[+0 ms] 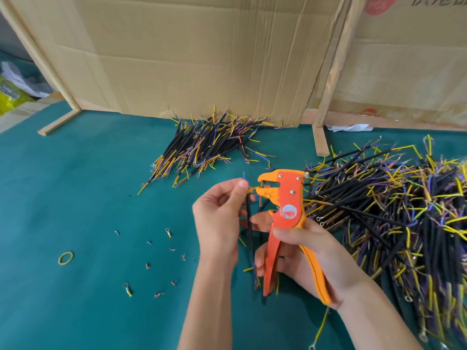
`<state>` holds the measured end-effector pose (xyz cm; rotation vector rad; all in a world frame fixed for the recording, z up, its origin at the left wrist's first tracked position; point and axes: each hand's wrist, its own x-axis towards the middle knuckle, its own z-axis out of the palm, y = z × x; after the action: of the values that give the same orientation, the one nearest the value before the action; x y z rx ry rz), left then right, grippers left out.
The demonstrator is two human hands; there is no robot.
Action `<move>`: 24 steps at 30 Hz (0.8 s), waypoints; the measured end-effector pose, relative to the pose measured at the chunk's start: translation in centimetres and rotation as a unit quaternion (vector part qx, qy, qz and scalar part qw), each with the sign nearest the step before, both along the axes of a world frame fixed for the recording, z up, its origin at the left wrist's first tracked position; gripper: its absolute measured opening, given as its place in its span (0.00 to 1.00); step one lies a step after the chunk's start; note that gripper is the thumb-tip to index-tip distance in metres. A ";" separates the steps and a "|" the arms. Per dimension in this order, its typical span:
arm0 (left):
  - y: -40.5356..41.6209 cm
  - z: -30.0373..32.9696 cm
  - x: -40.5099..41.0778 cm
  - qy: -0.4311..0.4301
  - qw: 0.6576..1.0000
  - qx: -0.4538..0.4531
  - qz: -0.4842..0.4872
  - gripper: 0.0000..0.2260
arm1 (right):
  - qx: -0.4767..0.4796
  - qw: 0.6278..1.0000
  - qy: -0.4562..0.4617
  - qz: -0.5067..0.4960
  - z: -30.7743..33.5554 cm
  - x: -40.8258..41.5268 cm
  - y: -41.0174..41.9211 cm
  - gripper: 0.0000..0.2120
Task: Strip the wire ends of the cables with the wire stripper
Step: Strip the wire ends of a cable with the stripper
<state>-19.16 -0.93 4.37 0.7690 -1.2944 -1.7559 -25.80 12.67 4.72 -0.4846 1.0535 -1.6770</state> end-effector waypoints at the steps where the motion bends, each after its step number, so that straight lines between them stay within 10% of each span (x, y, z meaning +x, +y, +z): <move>1: 0.0 0.1 0.0 -0.001 1.000 -0.002 -0.019 0.03 | 0.000 1.000 -0.007 -0.009 -0.1 0.1 -0.1 0.27; 8: 0.3 0.4 0.2 0.016 0.992 0.030 -0.119 0.05 | -0.036 0.997 -0.033 -0.061 -0.1 -0.3 -0.2 0.33; 24: 0.1 -0.2 -0.3 -0.011 0.994 -0.103 0.015 0.11 | -0.003 0.997 -0.015 -0.070 0.3 -1.4 0.7 0.24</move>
<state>-19.48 -0.87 4.16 0.6872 -1.4460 -1.5650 -27.25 13.42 5.03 -0.3959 1.0814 -1.8065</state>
